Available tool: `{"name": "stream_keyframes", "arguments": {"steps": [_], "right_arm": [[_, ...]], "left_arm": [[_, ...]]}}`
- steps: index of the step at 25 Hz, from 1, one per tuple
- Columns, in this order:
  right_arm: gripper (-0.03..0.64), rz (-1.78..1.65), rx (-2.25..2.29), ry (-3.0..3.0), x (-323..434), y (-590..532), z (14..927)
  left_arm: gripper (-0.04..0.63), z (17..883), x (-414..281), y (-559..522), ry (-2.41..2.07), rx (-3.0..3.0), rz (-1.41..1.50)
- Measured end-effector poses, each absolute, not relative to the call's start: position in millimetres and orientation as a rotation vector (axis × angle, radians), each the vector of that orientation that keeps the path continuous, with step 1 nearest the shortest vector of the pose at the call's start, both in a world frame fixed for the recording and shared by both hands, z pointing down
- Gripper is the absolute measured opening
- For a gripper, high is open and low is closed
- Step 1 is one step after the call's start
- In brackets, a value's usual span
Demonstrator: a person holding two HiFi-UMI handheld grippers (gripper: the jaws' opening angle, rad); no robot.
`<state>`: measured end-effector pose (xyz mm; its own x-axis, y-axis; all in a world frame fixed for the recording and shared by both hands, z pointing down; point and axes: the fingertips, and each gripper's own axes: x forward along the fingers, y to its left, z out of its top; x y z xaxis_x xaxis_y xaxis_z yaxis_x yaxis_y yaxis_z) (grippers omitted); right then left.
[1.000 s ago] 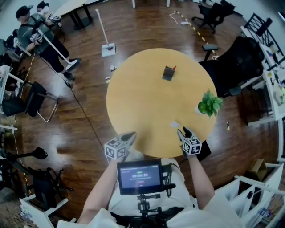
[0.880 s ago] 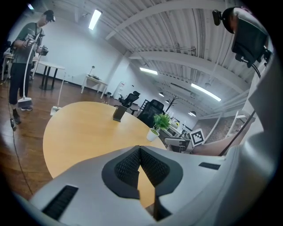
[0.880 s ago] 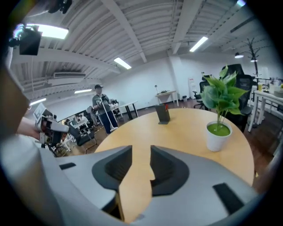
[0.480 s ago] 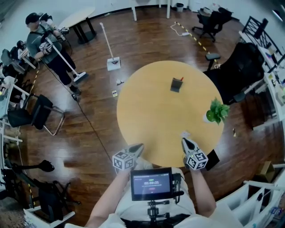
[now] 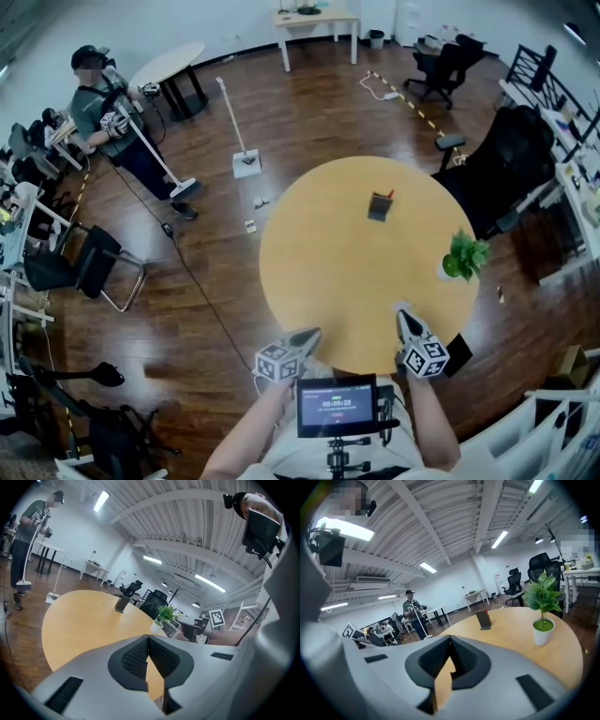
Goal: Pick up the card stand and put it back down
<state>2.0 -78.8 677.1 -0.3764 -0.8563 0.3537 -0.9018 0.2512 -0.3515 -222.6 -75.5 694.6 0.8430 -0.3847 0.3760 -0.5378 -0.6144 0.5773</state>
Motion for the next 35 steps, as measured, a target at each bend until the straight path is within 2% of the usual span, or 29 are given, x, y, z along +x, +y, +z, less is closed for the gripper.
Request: {"name": "stream_keyframes", "arguments": {"steps": [17, 35], "right_arm": [[0.006, 0.821, 1.804, -2.357, 39, -49, 683], [0.006, 0.734, 1.836, -2.441, 137, 12, 644]], "left_arm": [[0.000, 692, -211, -64, -0.667, 2.318, 0.307], [0.000, 648, -136, -18, -0.702, 2.372, 0.320]]}}
